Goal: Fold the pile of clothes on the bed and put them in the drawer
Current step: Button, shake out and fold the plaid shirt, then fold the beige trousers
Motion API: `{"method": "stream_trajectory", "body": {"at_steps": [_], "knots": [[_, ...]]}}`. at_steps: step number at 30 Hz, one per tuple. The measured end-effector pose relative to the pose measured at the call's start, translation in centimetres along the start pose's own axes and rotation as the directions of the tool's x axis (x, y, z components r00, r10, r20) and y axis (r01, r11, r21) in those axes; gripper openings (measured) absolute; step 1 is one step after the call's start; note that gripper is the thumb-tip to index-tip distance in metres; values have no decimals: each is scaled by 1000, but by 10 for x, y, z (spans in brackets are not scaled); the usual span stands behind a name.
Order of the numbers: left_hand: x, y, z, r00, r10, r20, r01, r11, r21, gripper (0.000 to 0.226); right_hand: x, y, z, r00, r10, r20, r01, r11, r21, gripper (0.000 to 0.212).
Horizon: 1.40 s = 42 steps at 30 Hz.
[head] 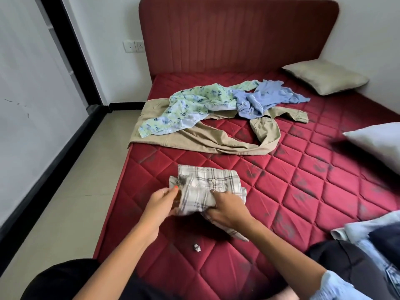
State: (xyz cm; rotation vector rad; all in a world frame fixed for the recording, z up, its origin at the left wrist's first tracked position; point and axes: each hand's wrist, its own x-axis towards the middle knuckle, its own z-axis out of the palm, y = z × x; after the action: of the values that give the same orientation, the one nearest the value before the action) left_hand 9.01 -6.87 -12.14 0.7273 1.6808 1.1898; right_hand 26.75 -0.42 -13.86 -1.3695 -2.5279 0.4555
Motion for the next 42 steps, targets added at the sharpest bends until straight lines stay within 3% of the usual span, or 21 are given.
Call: {"method": "stream_trajectory", "body": {"at_steps": [3,7,9,11,13,15,17,22,25,30,33,35,36,38,40,42], "knots": [[-3,20,-2,990,130,-44,-123,982,143,17,-7,1,-32,987,155,-49,-134,946,295,19],[-9,38,17,969,246,-13,-227,915,332,15,-32,9,-73,926,359,-117,-228,779,584,25],[-18,44,40,956,288,53,-284,870,403,16,-54,20,-86,873,480,-89,-255,604,755,31],[-25,47,63,940,301,158,-340,842,418,29,-76,30,-96,820,573,4,-228,319,920,26],[-32,48,91,909,299,291,-404,808,430,42,-105,40,-112,762,636,121,-199,52,979,19],[-38,45,123,864,269,425,-456,775,437,49,-133,54,-127,714,670,205,-170,-119,978,23],[-47,43,151,799,235,554,-525,722,450,48,-156,65,-143,689,689,226,-111,-209,972,28],[-75,47,224,554,272,786,-707,653,272,38,-220,90,-189,603,779,172,48,-251,967,32],[-98,63,266,460,325,826,-736,660,151,77,-263,106,-219,549,829,105,151,-222,963,33],[-123,79,321,365,404,839,-815,574,78,81,-343,146,-266,441,893,-87,356,-85,931,40],[-137,85,346,322,383,866,-837,542,72,63,-390,164,-287,379,897,-228,483,18,876,35],[-140,83,359,315,325,891,-824,561,87,61,-426,183,-288,280,912,-300,557,100,825,30],[-140,81,363,314,297,902,-823,558,103,63,-442,193,-283,238,922,-304,575,119,810,26],[-144,72,370,304,261,916,-825,554,116,71,-483,224,-259,99,961,-260,616,146,774,40],[-144,66,369,313,249,917,-825,549,133,74,-512,244,-225,-5,997,-83,557,72,828,43],[-146,60,370,317,221,922,-831,533,158,70,-533,253,-191,-39,995,93,439,-67,896,39]]}}
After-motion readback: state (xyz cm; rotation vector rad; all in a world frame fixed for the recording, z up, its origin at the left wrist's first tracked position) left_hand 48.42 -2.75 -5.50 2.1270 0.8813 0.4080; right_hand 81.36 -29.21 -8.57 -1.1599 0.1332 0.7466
